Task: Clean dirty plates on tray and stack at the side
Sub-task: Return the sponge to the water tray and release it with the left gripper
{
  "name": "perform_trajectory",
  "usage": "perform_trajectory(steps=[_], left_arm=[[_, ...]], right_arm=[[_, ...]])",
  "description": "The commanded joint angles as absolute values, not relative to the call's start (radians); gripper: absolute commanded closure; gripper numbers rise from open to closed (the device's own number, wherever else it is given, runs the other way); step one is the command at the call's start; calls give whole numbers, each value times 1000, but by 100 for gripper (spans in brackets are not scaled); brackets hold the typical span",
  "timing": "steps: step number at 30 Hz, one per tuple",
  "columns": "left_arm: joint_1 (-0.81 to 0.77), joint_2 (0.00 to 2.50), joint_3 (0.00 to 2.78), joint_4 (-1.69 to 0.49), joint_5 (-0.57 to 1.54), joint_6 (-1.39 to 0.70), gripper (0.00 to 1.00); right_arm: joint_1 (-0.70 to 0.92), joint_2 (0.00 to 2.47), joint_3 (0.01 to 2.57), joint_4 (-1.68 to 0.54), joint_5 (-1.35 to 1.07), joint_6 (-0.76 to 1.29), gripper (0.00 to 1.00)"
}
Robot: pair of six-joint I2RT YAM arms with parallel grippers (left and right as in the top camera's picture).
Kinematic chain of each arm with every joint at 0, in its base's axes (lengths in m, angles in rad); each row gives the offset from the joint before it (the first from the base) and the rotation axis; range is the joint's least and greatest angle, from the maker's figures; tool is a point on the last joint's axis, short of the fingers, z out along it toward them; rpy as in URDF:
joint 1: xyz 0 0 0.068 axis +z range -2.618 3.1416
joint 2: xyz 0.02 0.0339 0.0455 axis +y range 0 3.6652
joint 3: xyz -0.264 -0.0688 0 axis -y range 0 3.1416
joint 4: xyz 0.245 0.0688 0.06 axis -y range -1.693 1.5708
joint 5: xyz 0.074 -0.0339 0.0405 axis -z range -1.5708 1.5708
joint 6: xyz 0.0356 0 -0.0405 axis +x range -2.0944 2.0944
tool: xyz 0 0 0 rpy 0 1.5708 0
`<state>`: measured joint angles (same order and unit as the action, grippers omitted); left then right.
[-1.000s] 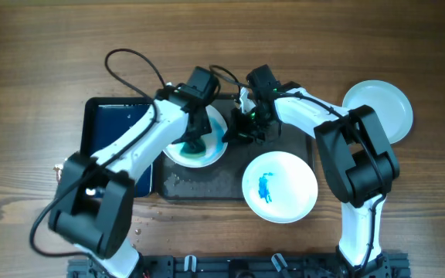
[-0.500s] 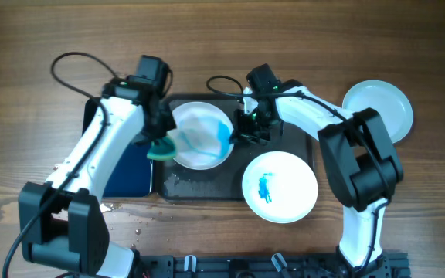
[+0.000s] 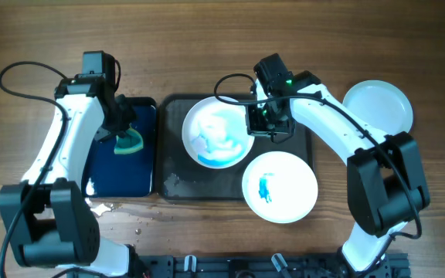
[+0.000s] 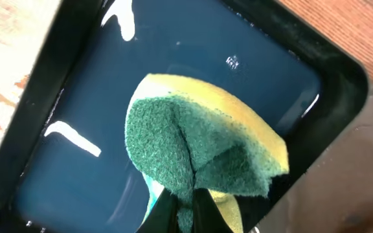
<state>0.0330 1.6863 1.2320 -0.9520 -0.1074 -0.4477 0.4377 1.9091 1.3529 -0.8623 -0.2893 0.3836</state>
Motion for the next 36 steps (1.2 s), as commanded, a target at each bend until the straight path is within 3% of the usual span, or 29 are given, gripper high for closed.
perform_trajectory(steps=[1,2,4,5,8,14,19,28,36], left_arm=[[45,1749,1177,-905,-137,-419,96],[49,1761,1174,-897,-140,-419,96],[65,1785,1172,-886,-139,-419,50],[76,1789,1172,-883,-139,-424,41],[97,1765,1178,-887,-124,-434,22],[96,1541,1254,-984,-124,-456,0],[97,1314,1256,-1058,-124,-456,0],[108,1232,1262,-1083,-125,-556,0],[357,1165,1285,-1129,-120,-592,0]], right_arm=[[434,1874,1378,-875,-281,350,95],[434,1874,1378,-879,-281,347,95],[434,1874,1378,-887,-281,340,96],[434,1874,1378,-889,-281,337,95],[434,1874,1378,-892,-281,323,95],[434,1874,1382,-897,-285,305,95],[475,1874,1484,-958,-288,261,95],[585,1875,1691,-999,-285,274,95],[646,1960,1705,-919,-315,322,95]])
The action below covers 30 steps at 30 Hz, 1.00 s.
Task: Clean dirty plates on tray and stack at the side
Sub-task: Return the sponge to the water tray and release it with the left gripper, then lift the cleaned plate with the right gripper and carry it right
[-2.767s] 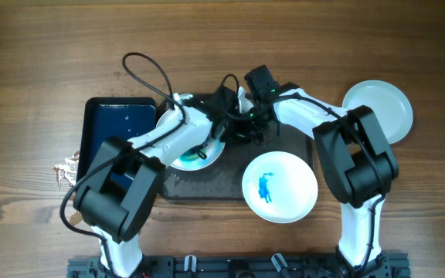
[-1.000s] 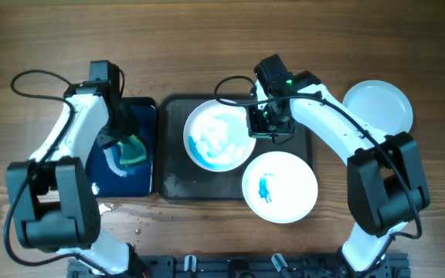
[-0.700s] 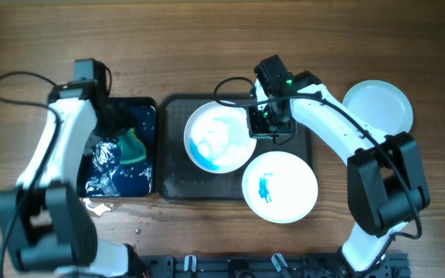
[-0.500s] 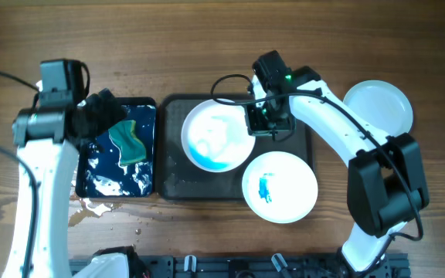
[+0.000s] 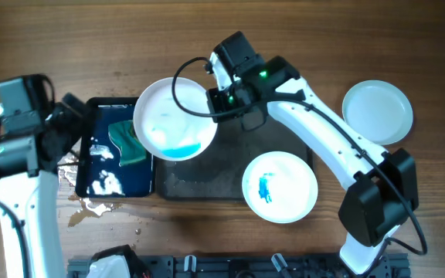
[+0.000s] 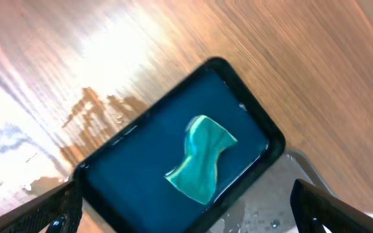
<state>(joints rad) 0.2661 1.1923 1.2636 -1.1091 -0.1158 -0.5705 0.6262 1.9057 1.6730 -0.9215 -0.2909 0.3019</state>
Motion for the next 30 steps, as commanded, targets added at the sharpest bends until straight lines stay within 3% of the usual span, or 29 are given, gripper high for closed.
perform_trajectory(steps=[1,10,24,30], left_arm=[[389,1164,1285,-1136,-107,-593,0],[481,1165,1285,-1156,-34,-600,0],[481,1165,1285,-1176,-34,-600,0],[481,1165,1285,-1176,-34,-599,0]], right_arm=[[654,1984,1724,-928,-314,322,95],[748,2158,2064,-997,-276,314,95],[947,2169,2081,-793,349,259,96],[1042,2170,2079,-651,590,56,95]])
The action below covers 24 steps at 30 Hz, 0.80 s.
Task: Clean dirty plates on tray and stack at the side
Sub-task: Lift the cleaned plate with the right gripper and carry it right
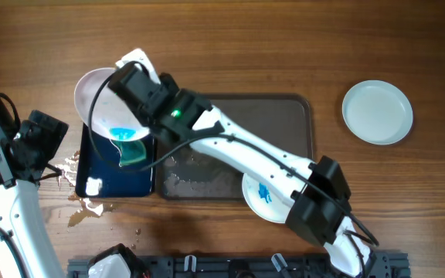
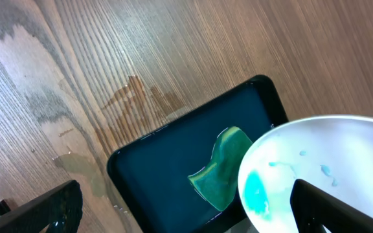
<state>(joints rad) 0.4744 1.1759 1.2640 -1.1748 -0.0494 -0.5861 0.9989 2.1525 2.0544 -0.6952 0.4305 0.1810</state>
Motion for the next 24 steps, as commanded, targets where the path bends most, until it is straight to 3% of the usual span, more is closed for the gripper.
perform_trajectory(steps=[1,7,13,24], left_arm=[[481,1165,1285,-1176,-34,-599,0],[481,1165,1285,-1176,-34,-600,0],[481,1165,1285,-1171,-34,-600,0],[481,1165,1285,-1171,-33,-608,0]], right_arm=[[1051,2170,2079,-635,607,33,95],[1080,2203,2053,-539,753,-113,95],[1147,2296,2053,-343,943,-473,96],[1185,2300,2053,-321,960,-559,95]])
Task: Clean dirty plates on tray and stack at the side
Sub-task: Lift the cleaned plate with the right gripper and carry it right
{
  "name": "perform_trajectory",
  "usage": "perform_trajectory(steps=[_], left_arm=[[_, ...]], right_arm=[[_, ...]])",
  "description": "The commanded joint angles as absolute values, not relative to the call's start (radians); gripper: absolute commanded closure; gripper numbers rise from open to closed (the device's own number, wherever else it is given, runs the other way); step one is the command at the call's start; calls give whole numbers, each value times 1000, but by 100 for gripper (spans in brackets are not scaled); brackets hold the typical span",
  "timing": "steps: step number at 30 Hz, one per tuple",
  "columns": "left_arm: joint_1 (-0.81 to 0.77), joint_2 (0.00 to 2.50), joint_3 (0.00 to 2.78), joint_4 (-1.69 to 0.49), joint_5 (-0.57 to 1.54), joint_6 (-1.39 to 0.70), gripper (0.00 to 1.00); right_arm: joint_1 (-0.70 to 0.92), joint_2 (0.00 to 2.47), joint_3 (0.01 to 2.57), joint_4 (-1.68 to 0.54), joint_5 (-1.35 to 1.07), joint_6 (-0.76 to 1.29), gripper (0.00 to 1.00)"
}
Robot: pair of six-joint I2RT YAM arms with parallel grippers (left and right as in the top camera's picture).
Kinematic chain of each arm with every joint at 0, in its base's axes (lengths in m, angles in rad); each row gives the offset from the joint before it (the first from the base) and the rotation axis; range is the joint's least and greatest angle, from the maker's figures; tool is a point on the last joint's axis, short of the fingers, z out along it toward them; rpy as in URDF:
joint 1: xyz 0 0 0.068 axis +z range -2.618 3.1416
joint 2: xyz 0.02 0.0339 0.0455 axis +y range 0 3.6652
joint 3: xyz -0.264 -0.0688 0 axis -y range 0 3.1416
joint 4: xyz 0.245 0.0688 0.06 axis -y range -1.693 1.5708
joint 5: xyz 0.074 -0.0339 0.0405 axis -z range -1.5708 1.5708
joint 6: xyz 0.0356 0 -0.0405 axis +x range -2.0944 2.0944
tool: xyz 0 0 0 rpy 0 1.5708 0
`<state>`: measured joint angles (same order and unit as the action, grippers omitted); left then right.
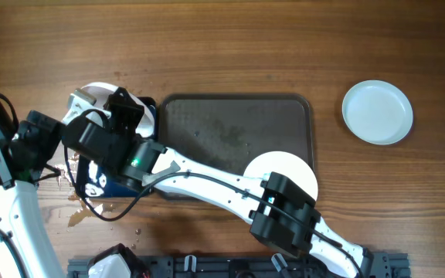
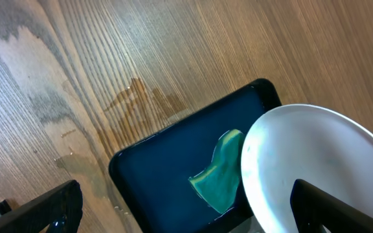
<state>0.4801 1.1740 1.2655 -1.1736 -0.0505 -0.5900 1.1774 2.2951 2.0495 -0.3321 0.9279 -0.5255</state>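
A white plate hangs tilted over the dark water basin at the left, with my right gripper shut on its rim. In the left wrist view the plate shows a plain white face above the basin, where the green sponge lies in the water. My left gripper stands open left of the basin, holding nothing. A second white plate sits at the tray's right front corner, partly hidden under my right arm.
The dark tray lies mid-table. A clean white plate rests at the far right. Spilled water wets the wood in front of the basin. My right arm stretches across the tray's front.
The plate over the basin has tipped further; its blue smear no longer shows. My right arm has swung lower across the tray front. The left arm has not moved.
My left gripper was shut on the sponge in the basin while the right one was at the smeared plate on the tray. Then the sponge lay loose, the left arm stood back open, and the plate was held off the tray's left end, then over the basin, now tilted there.
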Motion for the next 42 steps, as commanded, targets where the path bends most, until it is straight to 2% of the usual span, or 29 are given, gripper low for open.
perform_trajectory(steps=[1,5,9,12,20,23,27,30,31,36,42], left_arm=[[481,1165,1285,-1172,-34,-608,0],[481,1165,1285,-1172,-34,-607,0],[481,1165,1285,-1171,-34,-607,0],[481,1165,1285,-1171,-34,-607,0],[480,1165,1285,-1172,-34,-607,0],[480,1165,1285,-1171,-34,-607,0],[480,1172,1284,-1166,-34,-607,0],[479,1213,1282,-1167,-34,-607,1],[479,1232,1281,-1168,-33,-607,6],[408,1346,1281,-1164,-34,-607,19],[218,1495,1281,-1106,-34,-607,20]], right_arm=[[1185,2300,2053,-320,962,-558,95],[1184,2300,2053,-345,969,-512,96],[1164,2300,2053,-621,727,-20,96],[1119,2286,2070,-674,618,169,96],[968,2170,2072,-686,616,210,96],[885,2116,2072,-720,493,232,95],[699,2058,2072,-889,174,446,95],[497,2053,2072,-1047,-53,482,95],[440,2053,2072,-1089,-80,482,95],[157,2053,2072,-1273,-95,470,95],[-80,2053,2039,-1481,-43,400,95]])
